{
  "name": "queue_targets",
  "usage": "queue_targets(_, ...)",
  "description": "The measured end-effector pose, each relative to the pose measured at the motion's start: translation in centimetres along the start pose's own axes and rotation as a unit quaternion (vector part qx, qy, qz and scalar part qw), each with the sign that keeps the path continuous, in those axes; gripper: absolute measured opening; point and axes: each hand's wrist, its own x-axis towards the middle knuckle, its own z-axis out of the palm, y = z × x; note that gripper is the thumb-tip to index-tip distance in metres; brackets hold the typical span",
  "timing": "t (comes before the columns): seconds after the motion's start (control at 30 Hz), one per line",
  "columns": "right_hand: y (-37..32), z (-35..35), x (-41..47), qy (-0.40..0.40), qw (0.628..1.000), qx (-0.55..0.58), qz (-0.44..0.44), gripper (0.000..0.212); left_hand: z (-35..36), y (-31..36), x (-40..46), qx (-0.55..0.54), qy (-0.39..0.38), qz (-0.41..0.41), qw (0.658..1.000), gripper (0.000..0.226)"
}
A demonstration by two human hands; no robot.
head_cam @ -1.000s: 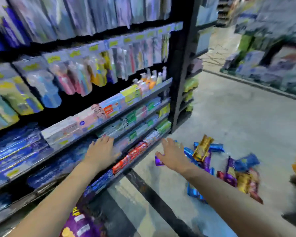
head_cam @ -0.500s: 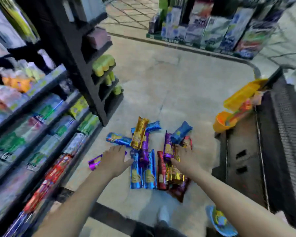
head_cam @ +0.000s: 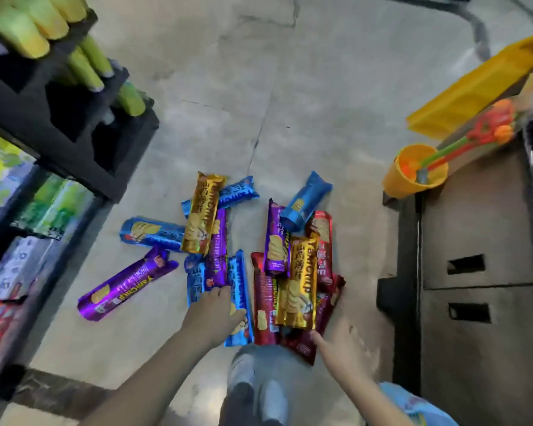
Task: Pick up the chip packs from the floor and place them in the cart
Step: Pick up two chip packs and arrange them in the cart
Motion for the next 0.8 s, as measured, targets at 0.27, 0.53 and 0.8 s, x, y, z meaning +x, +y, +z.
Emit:
queue_targets(0.27, -0.1, 13.3, 18.7, 0.047, 0.997, 0.038, 0.037, 0.109, 10.3, 1.1, 24.8, 0.063, 0.014, 0.028, 0.998, 0.066)
queue_targets(0.53, -0.6, 22.2, 30.5, 0.122, 0.991, 0.023, 0.040, 0.123, 17.6, 5.3, 43.7, -0.145, 0.109, -0.024, 0.983, 0.092)
queue_targets(0.8, 1.4, 22.7, 31.3, 0.161, 0.985, 0.063, -0.005, 0.099, 19.8, 7.2, 45.0, -0.259, 0.176, -0.093, 0.945, 0.084)
